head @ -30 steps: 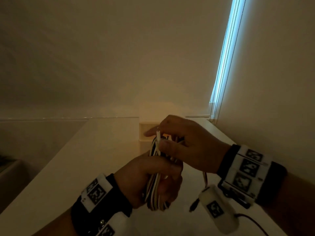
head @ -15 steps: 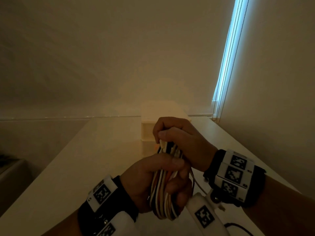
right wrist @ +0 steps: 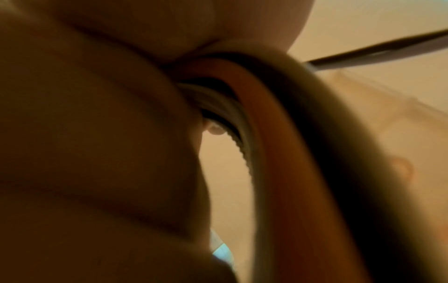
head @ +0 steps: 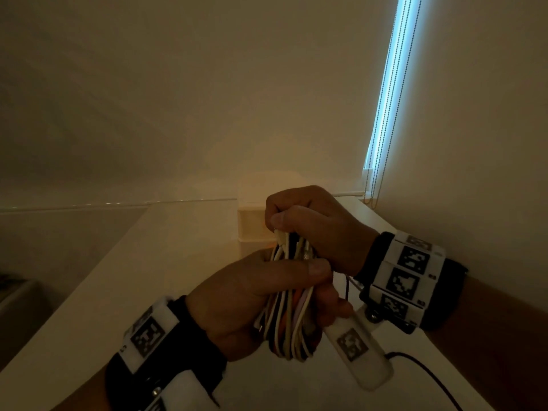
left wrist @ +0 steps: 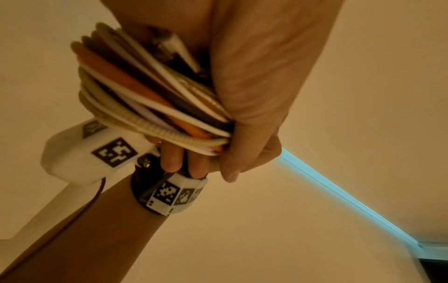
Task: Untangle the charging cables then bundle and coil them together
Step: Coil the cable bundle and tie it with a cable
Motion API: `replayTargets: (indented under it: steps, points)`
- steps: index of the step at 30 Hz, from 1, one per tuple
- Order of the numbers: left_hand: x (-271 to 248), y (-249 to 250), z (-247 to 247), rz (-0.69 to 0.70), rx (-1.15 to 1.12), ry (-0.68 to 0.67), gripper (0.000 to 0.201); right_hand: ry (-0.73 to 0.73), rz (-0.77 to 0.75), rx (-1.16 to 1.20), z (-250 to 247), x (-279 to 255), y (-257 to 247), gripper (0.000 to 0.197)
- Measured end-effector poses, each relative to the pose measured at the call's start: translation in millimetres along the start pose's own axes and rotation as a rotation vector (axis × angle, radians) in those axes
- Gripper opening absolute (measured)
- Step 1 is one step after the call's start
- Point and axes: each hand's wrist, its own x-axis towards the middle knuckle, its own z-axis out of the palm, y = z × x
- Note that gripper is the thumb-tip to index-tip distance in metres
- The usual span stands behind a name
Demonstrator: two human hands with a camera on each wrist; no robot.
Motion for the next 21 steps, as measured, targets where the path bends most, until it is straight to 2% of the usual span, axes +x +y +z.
replayTargets:
  steps: [3,6,9,15,16,18,19,21]
  points:
    - [0,3,-2,-0.011,0.050,-0.002,0.033,0.004,0.014,-0.041,0,1,2,0.032]
    - [1,1,-3,-0.022,-0.019,-0.038,0.021,0.007,0.036,0.020,6,2,7,0.029]
    - [1,1,-8,-0.054,-0.119,-0.027,0.023,0.009,0.078,0.040,9,1,16,0.032]
    - [-4,21,-30,-0.009,-0.163,-0.006,0.031,0.020,0.195,0.102,2,-11,27,0.057]
    - [-6,26,-34,0.016,-0.181,-0.015,0.032,0.016,0.232,0.091,-2,-13,28,0.054]
    - [-10,36,-40,0.067,-0.228,-0.047,0.025,0.011,0.313,0.120,-9,-20,34,0.033]
    - [-11,40,-43,0.090,-0.255,-0.069,0.018,0.018,0.344,0.202,-11,-25,38,0.025]
    - [-12,43,-43,0.124,-0.302,-0.096,0.014,0.027,0.372,0.475,-10,-34,44,0.022]
